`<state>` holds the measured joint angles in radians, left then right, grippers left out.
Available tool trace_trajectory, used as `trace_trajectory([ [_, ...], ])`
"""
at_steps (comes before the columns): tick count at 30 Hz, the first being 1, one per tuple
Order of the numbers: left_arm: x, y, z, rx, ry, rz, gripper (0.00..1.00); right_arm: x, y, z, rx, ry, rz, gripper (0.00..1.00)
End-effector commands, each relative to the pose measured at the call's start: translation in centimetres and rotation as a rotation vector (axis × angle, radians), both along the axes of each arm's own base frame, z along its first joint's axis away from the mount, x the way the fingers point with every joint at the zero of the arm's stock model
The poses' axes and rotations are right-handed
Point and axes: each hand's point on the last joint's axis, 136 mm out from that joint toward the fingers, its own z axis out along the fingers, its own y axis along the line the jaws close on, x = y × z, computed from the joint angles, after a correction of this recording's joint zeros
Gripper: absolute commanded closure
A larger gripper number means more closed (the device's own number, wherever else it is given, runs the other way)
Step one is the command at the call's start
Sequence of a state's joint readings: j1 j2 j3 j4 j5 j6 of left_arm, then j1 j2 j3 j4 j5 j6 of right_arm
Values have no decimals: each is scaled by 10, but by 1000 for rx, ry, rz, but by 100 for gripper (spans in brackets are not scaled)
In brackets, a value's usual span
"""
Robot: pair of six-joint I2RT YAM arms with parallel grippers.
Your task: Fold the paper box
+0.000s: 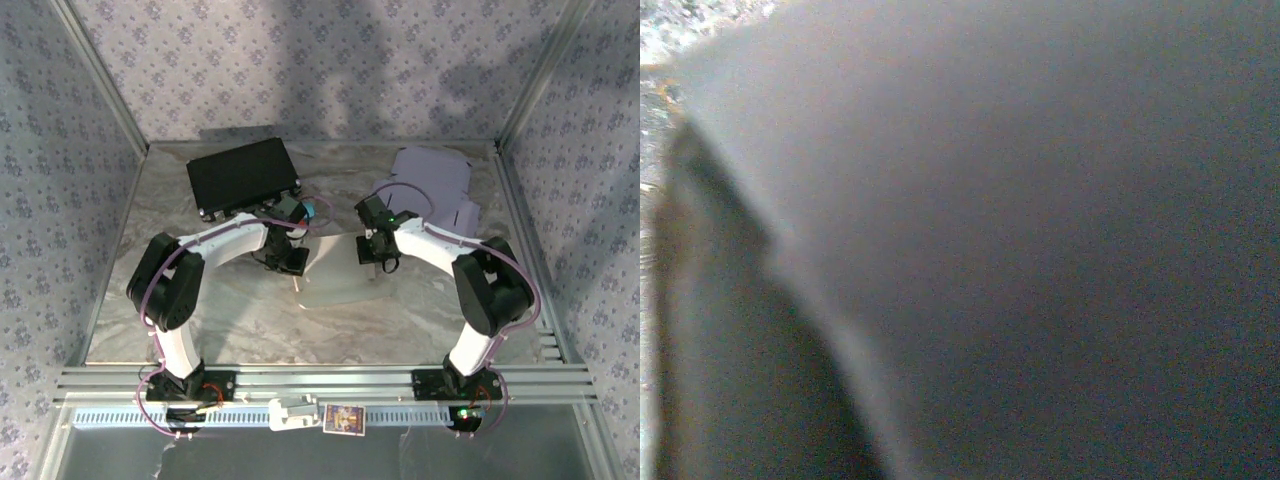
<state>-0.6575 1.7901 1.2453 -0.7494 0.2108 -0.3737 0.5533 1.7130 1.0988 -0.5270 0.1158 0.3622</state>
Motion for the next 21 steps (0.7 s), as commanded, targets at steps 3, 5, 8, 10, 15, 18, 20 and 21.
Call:
trace_trajectory([
  [3, 1, -1, 9, 50, -31, 40, 100, -14, -52, 21, -358, -73, -188, 100],
  [5, 0, -5, 10, 43, -37, 47, 100, -17, -49, 21, -370, -80, -191, 100],
  [8, -1, -5, 9, 49, -41, 51, 100, -19, -42, 24, -371, -91, -188, 100],
  [10, -2, -6, 8, 46, -43, 52, 100, -18, -38, 25, -355, -93, -182, 100],
  [15, -2, -6, 10, 37, -55, 42, 100, -15, -25, 22, -251, -74, -147, 100],
  [18, -4, -6, 10, 36, -51, 34, 100, -13, -22, 22, -173, -59, -147, 99],
  [20, -4, -6, 9, 36, -52, 34, 100, -11, -24, 22, -139, -51, -158, 95],
  [21, -4, -6, 9, 37, -51, 33, 100, -11, -25, 21, -126, -43, -162, 93],
])
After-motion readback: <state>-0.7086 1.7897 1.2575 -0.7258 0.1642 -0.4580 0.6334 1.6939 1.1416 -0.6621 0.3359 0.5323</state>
